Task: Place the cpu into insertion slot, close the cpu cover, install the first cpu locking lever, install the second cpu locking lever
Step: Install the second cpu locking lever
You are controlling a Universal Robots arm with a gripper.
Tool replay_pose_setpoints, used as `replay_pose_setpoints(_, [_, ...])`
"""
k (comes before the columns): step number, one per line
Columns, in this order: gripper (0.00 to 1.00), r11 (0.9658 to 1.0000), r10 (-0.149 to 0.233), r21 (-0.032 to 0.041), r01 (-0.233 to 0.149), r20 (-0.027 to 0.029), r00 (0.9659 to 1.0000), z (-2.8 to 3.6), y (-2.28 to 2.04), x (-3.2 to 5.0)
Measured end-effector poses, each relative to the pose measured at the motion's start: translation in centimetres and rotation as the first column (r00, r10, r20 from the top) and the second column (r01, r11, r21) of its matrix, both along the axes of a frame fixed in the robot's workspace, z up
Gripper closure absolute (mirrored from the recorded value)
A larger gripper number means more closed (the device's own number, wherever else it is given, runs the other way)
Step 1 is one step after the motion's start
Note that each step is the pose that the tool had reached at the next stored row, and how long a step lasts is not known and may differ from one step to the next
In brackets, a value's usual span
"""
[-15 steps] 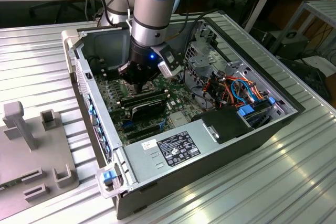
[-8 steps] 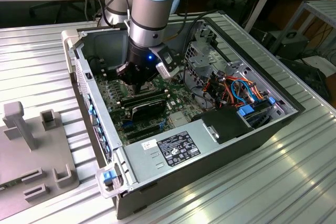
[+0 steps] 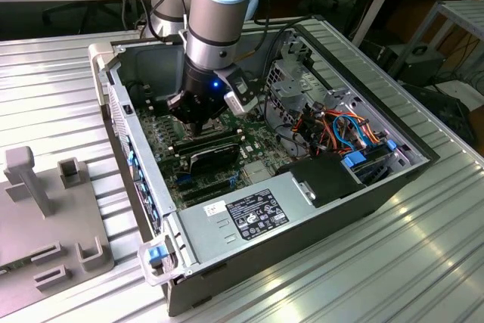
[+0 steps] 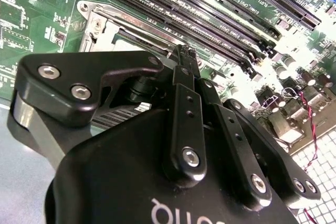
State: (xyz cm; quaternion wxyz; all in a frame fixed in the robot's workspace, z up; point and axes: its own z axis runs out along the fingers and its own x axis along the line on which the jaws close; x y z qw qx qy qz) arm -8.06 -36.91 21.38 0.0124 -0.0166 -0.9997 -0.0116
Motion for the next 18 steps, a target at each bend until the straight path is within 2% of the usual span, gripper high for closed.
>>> replay_pose_setpoints(9, [0.89, 1.0000, 0.000, 0.0016, 0.000, 0.0001, 1.0000, 0.00, 0.00, 0.00])
replay_pose_setpoints(18, [0.89, 1.0000, 0.000, 0.0015, 0.000, -0.0001, 1.0000, 0.77, 0.00, 0.02])
